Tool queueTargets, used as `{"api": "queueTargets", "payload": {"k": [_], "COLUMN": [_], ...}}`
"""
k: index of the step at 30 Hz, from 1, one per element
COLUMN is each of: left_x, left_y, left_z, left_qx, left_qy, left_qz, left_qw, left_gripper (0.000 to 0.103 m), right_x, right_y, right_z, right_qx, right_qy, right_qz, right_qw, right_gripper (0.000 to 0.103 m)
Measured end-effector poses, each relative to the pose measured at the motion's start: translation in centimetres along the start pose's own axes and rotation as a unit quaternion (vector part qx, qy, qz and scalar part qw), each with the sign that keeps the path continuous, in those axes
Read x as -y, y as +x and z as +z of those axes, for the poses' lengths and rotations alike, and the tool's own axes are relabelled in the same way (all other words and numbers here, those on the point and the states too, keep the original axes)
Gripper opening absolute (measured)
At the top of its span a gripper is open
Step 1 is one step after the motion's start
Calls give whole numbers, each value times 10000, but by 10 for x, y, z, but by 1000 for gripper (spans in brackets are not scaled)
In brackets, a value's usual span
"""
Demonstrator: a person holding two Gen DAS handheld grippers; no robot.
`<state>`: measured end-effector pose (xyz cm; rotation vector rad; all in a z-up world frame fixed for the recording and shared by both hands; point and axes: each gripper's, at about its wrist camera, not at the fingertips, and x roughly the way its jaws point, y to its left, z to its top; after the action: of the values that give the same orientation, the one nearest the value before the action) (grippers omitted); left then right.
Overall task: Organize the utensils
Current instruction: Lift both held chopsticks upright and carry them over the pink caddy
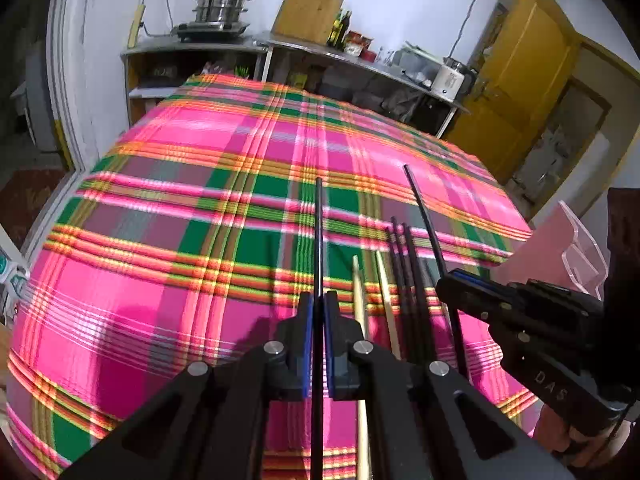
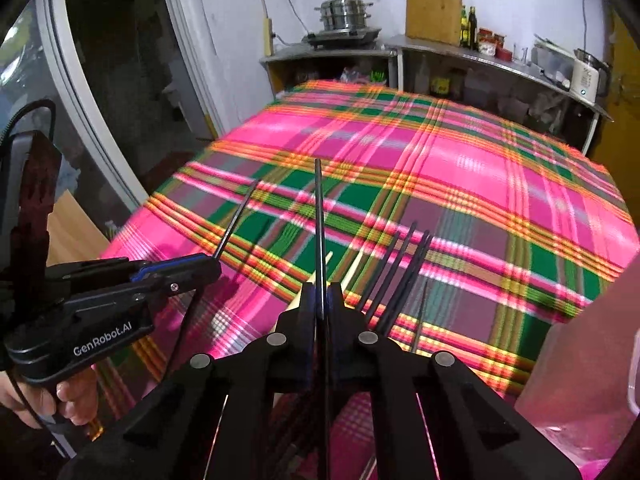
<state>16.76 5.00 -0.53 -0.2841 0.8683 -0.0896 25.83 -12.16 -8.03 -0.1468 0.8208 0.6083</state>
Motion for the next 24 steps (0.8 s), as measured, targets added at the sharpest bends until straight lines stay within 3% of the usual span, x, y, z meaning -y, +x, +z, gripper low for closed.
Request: {"api": "queueTargets", "payload": {"k": [13, 24], "left_x": [34, 76], "left_y": [-71, -105], "left_z": [24, 47], "left_qx": [574, 845], "left_qy": [450, 893], "left_qz": [-404, -779], "left_qw": [9965, 9893], "left_gripper": [6, 6], "right_x": [-2, 16], "right_y": [-82, -148], "right_z": [5, 2], "right_qx": [813, 1437], "right_qy": [212, 523], "right_qz": [-77, -278], "right_qw": [9964, 9878], "right_gripper": [6, 6]}}
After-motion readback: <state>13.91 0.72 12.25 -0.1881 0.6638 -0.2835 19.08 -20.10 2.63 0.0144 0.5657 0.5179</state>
